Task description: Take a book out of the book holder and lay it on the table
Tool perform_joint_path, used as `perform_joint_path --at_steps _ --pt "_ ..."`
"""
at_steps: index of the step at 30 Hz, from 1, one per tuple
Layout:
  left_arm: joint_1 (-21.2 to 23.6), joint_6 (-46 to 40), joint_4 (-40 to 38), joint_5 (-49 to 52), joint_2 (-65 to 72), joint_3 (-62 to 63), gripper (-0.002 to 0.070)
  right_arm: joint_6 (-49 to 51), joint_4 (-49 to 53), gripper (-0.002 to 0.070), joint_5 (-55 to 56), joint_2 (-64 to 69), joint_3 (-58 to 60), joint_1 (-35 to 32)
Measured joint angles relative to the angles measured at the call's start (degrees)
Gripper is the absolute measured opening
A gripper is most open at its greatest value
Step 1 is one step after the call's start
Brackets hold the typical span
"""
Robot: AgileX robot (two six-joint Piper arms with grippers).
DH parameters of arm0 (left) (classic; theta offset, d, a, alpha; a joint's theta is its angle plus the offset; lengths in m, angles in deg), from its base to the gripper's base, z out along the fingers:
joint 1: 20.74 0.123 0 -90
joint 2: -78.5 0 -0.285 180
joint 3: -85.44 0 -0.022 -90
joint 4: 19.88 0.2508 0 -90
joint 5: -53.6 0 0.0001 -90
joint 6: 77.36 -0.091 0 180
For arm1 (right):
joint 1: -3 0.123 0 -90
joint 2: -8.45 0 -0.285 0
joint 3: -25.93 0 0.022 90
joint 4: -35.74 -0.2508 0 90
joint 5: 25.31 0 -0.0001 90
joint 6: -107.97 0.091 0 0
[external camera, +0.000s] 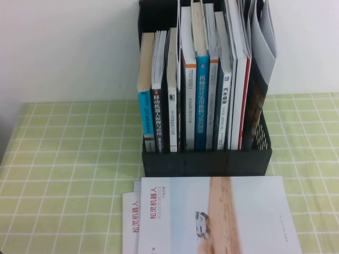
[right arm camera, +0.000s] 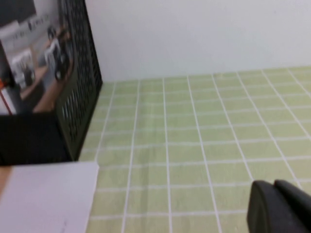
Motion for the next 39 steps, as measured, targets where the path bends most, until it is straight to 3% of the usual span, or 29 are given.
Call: perform_joint_path --at_steps 7,39 --pt "0.0 0.0 0.0 0.0 0.0 0.0 -0.0003 -6.1 0.0 -0.0002 -7.1 0.0 0.5 -0.4" --pt "0.0 0.0 0.0 0.0 0.0 0.0 -0.0003 -6.8 -0.7 -0.0002 -7.1 0.0 0.5 -0.4"
